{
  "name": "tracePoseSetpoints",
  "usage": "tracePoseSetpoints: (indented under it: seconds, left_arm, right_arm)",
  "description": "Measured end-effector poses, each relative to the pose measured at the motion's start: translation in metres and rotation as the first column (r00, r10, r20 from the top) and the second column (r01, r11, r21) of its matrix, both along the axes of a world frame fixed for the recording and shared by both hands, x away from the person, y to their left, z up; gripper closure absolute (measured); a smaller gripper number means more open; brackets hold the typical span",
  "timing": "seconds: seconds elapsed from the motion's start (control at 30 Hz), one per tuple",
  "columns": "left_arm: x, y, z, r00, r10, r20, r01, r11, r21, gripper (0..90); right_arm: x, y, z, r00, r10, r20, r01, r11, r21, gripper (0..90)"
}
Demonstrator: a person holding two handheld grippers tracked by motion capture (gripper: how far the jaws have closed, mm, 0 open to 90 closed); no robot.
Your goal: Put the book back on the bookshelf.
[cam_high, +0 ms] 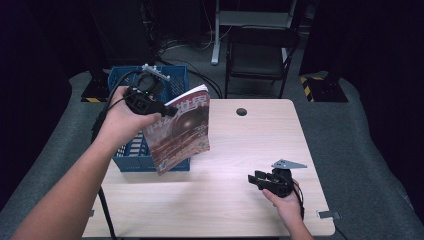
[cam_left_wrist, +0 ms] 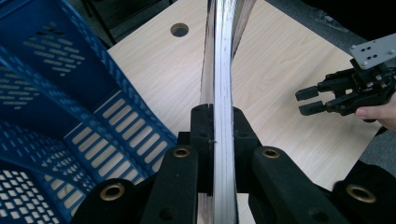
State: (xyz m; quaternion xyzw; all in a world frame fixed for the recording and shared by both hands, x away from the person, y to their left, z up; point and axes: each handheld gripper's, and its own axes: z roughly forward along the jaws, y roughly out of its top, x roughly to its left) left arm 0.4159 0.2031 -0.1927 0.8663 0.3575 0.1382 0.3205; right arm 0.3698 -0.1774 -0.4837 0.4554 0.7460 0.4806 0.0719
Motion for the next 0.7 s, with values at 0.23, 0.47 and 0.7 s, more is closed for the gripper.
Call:
tracePoseSetpoints:
  seconds: [0.23, 0.47, 0.7]
  left_arm:
    - [0.001, 0.014, 0.001, 0.9996, 0.026, 0.004, -0.026, 0.9996, -0.004, 83.8]
    - [-0.001, 0.029, 0.001, 0.9979, 0.065, 0.005, -0.065, 0.9978, -0.012, 83.8]
    - [-0.001, 0.039, 0.002, 0.9964, 0.085, 0.003, -0.085, 0.9963, -0.012, 83.8]
  right_arm:
    - [0.0, 0.0, 0.0, 1.0, 0.0, -0.002, 0.0, 1.0, 0.0, 57.6]
    - [0.0, 0.0, -0.001, 1.0, 0.007, 0.006, -0.007, 1.0, -0.004, 57.6]
    - [0.0, 0.001, -0.001, 1.0, 0.006, 0.0, -0.006, 1.0, -0.006, 57.6]
